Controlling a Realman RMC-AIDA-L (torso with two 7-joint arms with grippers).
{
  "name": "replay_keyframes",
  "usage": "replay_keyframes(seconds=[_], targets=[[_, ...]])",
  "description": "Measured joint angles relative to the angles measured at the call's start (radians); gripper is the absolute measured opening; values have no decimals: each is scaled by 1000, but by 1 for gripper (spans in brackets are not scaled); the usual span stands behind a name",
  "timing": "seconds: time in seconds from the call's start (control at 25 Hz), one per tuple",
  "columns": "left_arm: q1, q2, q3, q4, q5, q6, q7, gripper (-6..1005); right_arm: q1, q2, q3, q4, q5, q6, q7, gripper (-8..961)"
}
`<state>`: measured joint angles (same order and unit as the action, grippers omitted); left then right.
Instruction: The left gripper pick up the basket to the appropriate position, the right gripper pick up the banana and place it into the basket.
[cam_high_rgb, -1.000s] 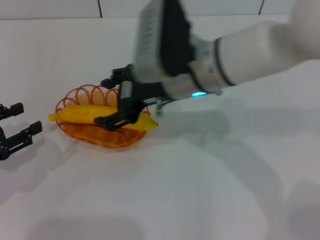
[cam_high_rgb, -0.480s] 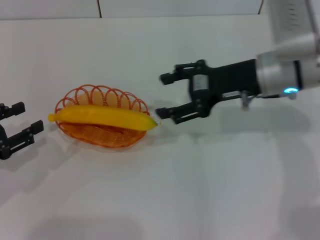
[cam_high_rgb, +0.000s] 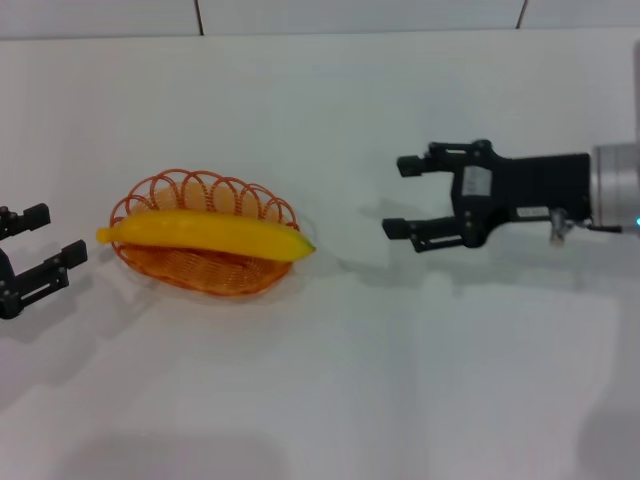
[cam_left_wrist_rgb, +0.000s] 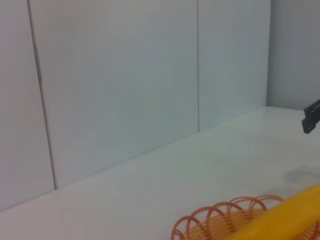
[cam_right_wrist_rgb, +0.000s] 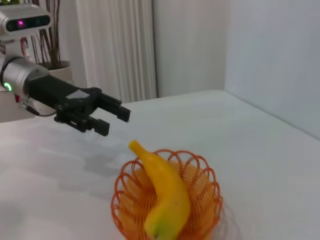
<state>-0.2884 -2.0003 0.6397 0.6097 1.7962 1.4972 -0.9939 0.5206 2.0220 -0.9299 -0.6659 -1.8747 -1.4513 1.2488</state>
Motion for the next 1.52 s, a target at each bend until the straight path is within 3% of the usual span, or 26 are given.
replay_keyframes(seconds=[0.6, 1.52], targets=[[33, 22, 8, 9, 17, 13, 23, 658, -27, -21, 29, 38, -30, -14, -15, 852], [1, 14, 1, 31, 27, 22, 25, 658, -69, -28, 86, 40, -57, -80, -60, 849]])
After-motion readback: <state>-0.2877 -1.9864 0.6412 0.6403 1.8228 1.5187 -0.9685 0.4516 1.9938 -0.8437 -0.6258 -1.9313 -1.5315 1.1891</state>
